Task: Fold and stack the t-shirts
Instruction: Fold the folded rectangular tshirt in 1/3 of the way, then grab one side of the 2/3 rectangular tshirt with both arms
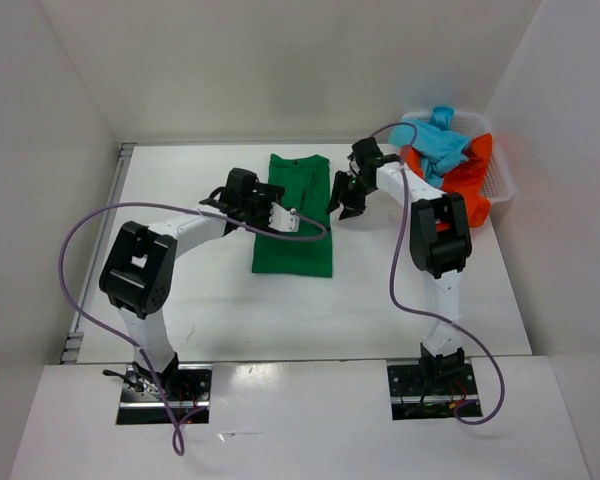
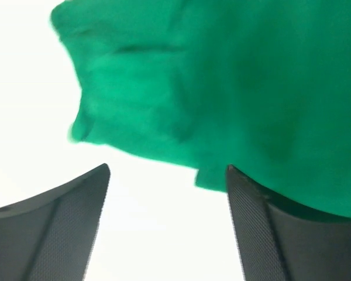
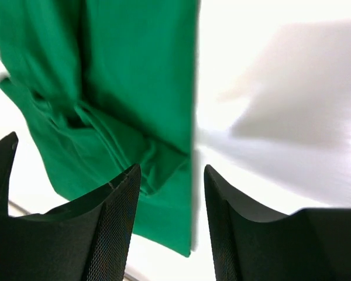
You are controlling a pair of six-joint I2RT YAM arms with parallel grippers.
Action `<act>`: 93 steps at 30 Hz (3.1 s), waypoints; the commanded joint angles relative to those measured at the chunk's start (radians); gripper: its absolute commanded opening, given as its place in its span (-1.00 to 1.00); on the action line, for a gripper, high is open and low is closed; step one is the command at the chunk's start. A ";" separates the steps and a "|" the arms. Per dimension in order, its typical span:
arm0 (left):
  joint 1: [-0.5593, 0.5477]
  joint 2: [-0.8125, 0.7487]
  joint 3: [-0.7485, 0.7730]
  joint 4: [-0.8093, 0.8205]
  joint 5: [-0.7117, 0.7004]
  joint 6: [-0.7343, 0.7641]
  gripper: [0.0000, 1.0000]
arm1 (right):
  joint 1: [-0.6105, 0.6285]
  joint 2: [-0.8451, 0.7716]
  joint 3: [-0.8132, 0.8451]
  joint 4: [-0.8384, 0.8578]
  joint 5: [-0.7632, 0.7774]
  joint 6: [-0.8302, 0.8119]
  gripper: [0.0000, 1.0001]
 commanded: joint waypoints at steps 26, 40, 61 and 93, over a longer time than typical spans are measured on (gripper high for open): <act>-0.069 -0.349 -0.308 -0.308 -0.023 -0.019 0.88 | 0.093 0.005 0.005 0.036 -0.024 0.002 -1.00; -0.069 -0.387 -0.349 -0.295 -0.043 0.079 0.97 | 0.040 0.202 0.433 -0.122 0.116 -0.057 -0.95; -0.088 -0.206 -0.352 -0.180 0.032 0.177 0.34 | 0.079 -0.418 -0.531 0.122 0.055 0.035 -0.05; -0.108 -0.215 -0.324 -0.137 0.126 -0.056 -0.78 | 0.155 -0.281 -0.640 0.243 -0.002 0.219 -0.85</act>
